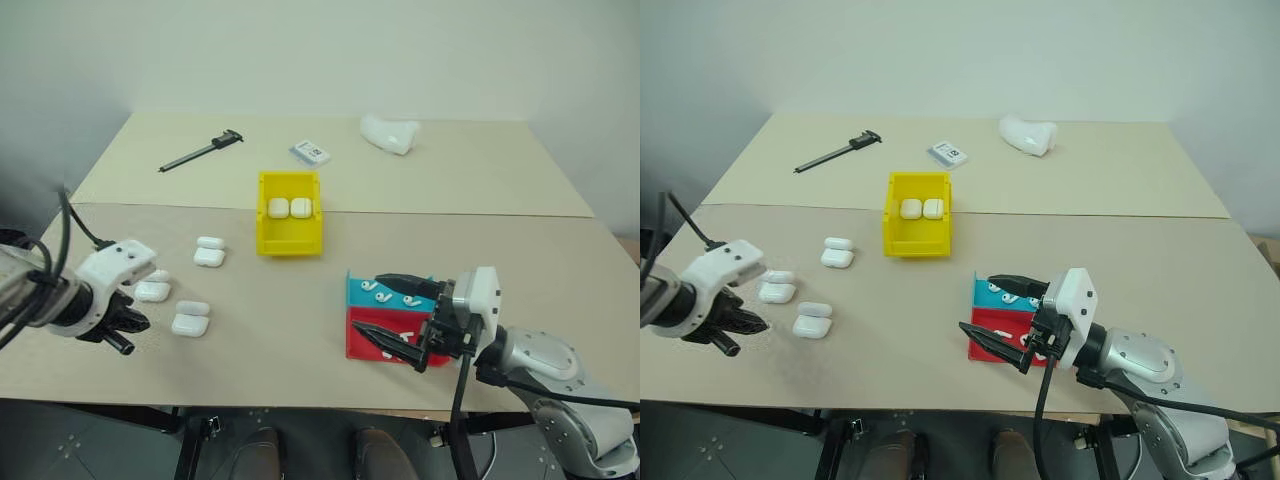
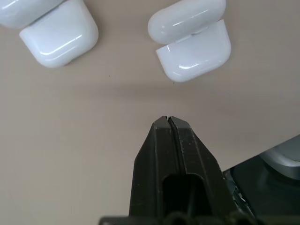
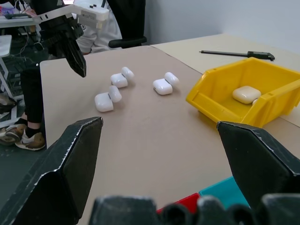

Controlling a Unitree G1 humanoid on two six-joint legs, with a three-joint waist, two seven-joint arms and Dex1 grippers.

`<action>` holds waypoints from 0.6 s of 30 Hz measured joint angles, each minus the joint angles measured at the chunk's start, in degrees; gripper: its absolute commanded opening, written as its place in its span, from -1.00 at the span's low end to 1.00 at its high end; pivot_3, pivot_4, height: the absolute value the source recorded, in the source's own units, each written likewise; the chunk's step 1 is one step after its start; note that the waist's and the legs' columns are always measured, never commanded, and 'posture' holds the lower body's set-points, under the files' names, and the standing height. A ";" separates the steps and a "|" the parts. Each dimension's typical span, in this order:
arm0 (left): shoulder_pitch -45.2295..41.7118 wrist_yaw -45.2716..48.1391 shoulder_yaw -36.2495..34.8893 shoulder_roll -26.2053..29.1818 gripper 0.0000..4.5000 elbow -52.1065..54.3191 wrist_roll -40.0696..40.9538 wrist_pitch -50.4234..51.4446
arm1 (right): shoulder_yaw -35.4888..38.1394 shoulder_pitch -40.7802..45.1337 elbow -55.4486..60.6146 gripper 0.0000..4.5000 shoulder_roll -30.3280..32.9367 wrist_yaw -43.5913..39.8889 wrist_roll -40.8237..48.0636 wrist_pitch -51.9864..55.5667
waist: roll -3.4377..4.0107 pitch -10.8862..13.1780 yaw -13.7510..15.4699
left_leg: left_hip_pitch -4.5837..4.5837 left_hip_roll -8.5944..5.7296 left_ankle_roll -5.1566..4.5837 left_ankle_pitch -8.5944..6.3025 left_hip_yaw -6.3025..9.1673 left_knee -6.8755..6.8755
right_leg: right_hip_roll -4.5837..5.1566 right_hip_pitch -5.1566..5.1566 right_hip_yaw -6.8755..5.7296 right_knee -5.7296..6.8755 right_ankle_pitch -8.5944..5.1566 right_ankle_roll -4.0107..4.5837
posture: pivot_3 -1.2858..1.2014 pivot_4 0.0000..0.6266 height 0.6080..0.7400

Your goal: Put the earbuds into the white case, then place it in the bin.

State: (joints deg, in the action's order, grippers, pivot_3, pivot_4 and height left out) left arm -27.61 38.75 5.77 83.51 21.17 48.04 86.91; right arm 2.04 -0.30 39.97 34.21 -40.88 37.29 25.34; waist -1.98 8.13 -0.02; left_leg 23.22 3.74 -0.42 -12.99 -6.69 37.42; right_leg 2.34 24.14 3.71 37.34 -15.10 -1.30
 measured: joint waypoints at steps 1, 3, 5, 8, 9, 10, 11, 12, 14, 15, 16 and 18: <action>1.40 0.55 -1.43 0.32 -0.99 0.89 -0.25 -0.90 | 0.03 -0.05 -0.01 1.00 -0.03 0.04 0.02 0.04 | 0.00 0.00 0.01 | 0.02 0.00 0.00 0.00 0.00 0.00 | 0.00 0.01 0.00 0.00 0.00 0.01 | 0.03 -0.52 1.00; 2.52 0.79 -3.11 0.25 -0.99 2.48 -0.24 -0.79 | 0.02 0.01 -0.01 1.00 -0.08 0.05 0.02 0.05 | 0.00 0.00 0.01 | 0.03 0.00 0.00 0.00 0.00 0.00 | 0.00 0.02 0.00 0.01 -0.01 0.01 | 0.03 -0.52 1.00; 3.24 0.73 -4.40 -0.31 -0.99 3.79 -0.08 0.28 | -0.03 0.03 -0.01 1.00 -0.10 0.04 0.02 0.06 | 0.00 0.00 0.02 | 0.03 0.00 0.00 0.00 0.00 0.00 | 0.00 0.03 0.00 0.04 -0.01 0.01 | 0.03 -0.52 1.00; 4.88 0.70 -6.09 -1.78 -0.73 6.60 0.55 1.65 | -0.30 0.49 -0.05 1.00 -0.11 -0.09 0.02 0.09 | 0.00 0.00 -0.04 | 0.00 0.00 0.00 0.00 0.00 0.01 | 0.00 0.03 0.01 0.12 -0.02 0.03 | 0.03 -0.52 1.00; 5.60 0.76 -6.35 -1.80 -0.60 7.52 0.70 1.90 | -0.32 0.73 -0.07 1.00 -0.10 -0.12 0.02 0.10 | 0.00 0.00 -0.13 | -0.01 0.00 0.00 0.00 0.01 0.01 | 0.00 0.04 0.02 0.15 -0.03 0.05 | 0.03 -0.52 1.00; 6.09 0.79 -6.89 -2.04 -0.46 8.28 0.93 2.11 | -0.32 0.98 -0.12 1.00 -0.10 -0.16 0.02 0.10 | 0.00 0.00 -0.18 | -0.01 0.00 0.00 0.00 0.02 0.01 | 0.00 0.06 0.02 0.18 -0.05 0.07 | 0.03 -0.52 1.00; 6.12 0.82 -7.73 -2.67 -0.30 8.88 1.29 2.32 | -0.32 1.28 -0.19 1.00 -0.10 -0.20 0.03 0.10 | 0.00 0.00 -0.15 | -0.01 0.00 0.00 0.00 0.02 0.01 | 0.00 0.06 0.02 0.20 -0.06 0.07 | 0.03 -0.52 1.00; 6.00 0.82 -8.62 -3.34 -0.16 9.31 1.57 2.71 | -0.32 1.48 -0.25 1.00 -0.10 -0.23 0.03 0.10 | 0.00 0.00 -0.13 | -0.02 0.00 0.00 0.00 0.02 0.01 | 0.00 0.05 0.02 0.21 -0.06 0.08 | 0.03 -0.52 1.00; 5.15 0.72 -9.40 -4.26 0.14 9.44 2.03 3.94 | -0.38 1.77 -0.42 1.00 -0.10 -0.31 0.03 0.11 | 0.00 0.00 -0.13 | -0.03 -0.01 0.00 0.00 0.02 0.02 | 0.00 0.04 0.01 0.22 -0.06 0.08 | 0.03 -0.52 1.00; 4.75 0.55 -9.40 -4.33 0.29 9.42 2.45 4.70 | -0.49 1.85 -0.56 1.00 -0.10 -0.33 0.03 0.11 | -0.01 0.00 -0.13 | -0.03 -0.01 0.00 0.00 0.03 0.03 | 0.00 0.04 0.02 0.21 -0.06 0.08 | 0.03 -0.52 1.00; 4.37 0.18 -9.40 -4.59 0.43 9.42 2.73 4.96 | -0.64 1.87 -0.69 1.00 -0.11 -0.33 0.02 0.11 | 0.00 0.00 -0.14 | -0.04 -0.01 0.00 0.00 0.04 0.03 | 0.00 0.04 0.03 0.21 -0.07 0.07 | 0.03 -0.52 1.00; 3.62 -0.36 -9.31 -5.04 0.73 9.31 3.17 5.23 | -1.02 2.01 -0.91 1.00 -0.19 -0.36 0.02 0.10 | -0.01 0.00 -0.18 | -0.03 -0.01 0.00 0.00 0.05 0.02 | 0.00 0.05 0.03 0.22 -0.07 0.07 | 0.03 -0.52 1.00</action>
State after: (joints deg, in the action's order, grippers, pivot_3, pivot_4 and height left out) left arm -23.99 38.39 -3.54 78.47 30.48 51.21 92.15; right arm 1.02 1.71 39.06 34.02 -41.25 37.31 25.45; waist -1.99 8.13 -0.20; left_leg 23.19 3.74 -0.43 -12.99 -6.63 37.44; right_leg 2.34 24.19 3.74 37.55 -15.16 -1.23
